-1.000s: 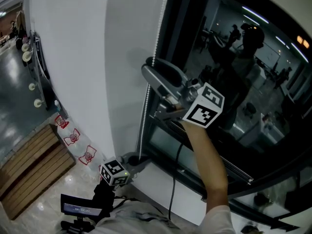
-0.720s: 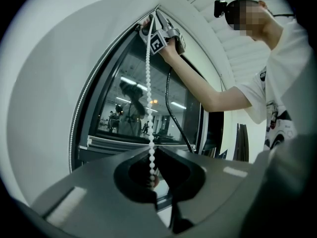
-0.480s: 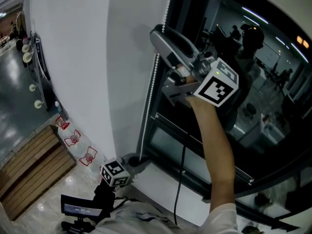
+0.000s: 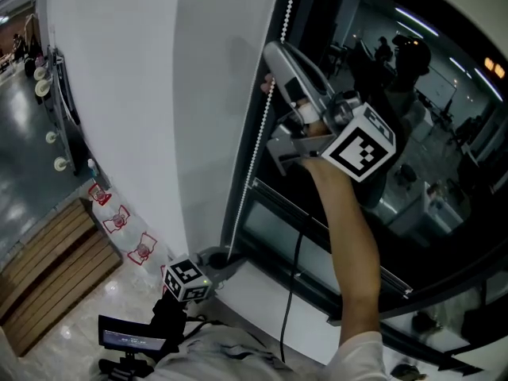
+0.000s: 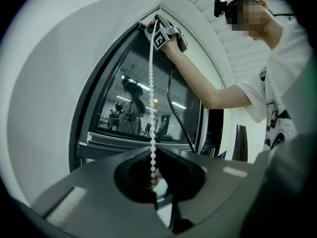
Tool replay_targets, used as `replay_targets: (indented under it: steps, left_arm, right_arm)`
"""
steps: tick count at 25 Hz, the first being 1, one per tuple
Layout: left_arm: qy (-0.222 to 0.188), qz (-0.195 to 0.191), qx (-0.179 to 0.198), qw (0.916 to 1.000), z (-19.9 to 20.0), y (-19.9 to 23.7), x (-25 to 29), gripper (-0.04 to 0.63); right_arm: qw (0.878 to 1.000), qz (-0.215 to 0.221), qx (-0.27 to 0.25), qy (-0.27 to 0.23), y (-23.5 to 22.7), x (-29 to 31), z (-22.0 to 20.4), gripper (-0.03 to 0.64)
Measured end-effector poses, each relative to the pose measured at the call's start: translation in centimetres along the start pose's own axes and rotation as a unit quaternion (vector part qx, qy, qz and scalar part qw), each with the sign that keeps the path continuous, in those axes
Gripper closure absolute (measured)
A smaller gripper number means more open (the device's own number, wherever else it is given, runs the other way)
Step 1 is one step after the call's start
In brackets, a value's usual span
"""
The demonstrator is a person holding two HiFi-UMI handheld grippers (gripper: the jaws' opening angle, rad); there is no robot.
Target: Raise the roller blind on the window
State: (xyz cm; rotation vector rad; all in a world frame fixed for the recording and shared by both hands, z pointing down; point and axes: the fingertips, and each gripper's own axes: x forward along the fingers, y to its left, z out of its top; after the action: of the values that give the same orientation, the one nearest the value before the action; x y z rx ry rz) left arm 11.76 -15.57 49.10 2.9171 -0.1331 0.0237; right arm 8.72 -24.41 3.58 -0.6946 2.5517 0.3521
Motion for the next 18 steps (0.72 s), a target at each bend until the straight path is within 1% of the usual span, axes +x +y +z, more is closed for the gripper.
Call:
replay_targets:
  steps: [5,10,15,18]
  left_arm:
    - [0.002,-0.002,-0.001,1.0,-0.2,-0.1,0.1,0.597]
    - [0.004,-0.002,-0.002,1.0,-0.2,0.0,0.3,0.597]
    - [0.006,-0.002,-0.001,1.0,-0.3,0.0,0.2,0.597]
    - [0.005,-0.003,0.001,1.0,-0.1,0.0,0.2,0.597]
  right_arm:
    - [1.0,-0.004,0.001,0.007,1.0,-1.0,-2.1,0.606]
    - [0.999,-0.015,0.013,0.03,1.0,-3.3,-6.3,0.606]
    - [0.999,-0.022,0.018,0.045,2.1,-5.4,-9.5,0.606]
    - [0.997,-0.026,0.021,0.072,3.0,-6.7,-12.7,0.606]
